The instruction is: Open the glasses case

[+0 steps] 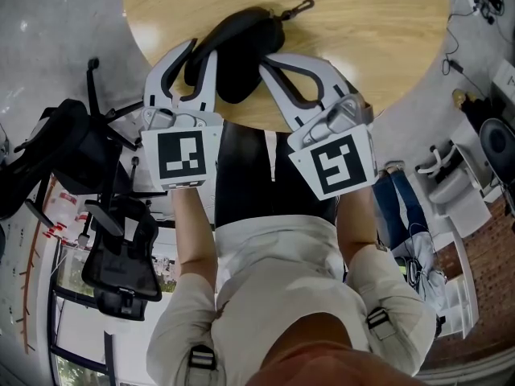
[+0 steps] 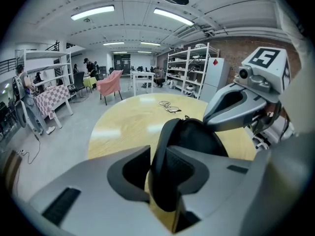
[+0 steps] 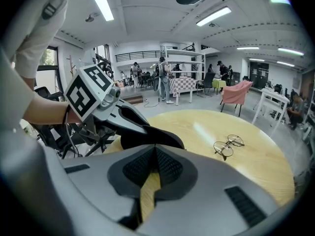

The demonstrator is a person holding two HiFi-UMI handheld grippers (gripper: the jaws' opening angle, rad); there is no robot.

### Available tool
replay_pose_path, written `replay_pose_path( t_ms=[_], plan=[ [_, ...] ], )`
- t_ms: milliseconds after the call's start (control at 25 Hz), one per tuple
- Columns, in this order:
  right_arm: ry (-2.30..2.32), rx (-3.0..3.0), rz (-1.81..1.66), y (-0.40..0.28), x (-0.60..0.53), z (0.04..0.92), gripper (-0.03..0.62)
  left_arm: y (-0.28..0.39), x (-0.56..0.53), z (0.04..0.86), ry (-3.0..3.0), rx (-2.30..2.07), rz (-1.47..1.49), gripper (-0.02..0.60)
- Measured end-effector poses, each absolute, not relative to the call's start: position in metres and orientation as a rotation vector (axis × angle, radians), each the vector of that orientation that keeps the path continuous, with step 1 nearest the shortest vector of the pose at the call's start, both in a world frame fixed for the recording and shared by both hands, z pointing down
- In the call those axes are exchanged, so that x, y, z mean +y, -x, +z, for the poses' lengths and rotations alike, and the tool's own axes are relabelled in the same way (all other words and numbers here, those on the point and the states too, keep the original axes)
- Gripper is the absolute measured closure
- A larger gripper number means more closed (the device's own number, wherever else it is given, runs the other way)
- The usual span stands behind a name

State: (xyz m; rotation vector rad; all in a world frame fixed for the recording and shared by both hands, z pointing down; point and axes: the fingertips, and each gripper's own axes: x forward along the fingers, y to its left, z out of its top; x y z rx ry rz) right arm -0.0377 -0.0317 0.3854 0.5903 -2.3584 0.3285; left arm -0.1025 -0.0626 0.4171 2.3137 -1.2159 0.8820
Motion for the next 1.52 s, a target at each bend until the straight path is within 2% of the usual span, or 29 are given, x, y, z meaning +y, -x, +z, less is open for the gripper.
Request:
replay_pose_path(
  t_ms=[1520],
  plan=[
    [-0.616, -2.352, 0.316, 0.030, -0.025, 0.392, 0.576, 0.114, -0.071, 0.430, -2.240, -1.248, 0.848, 0.494]
  ],
)
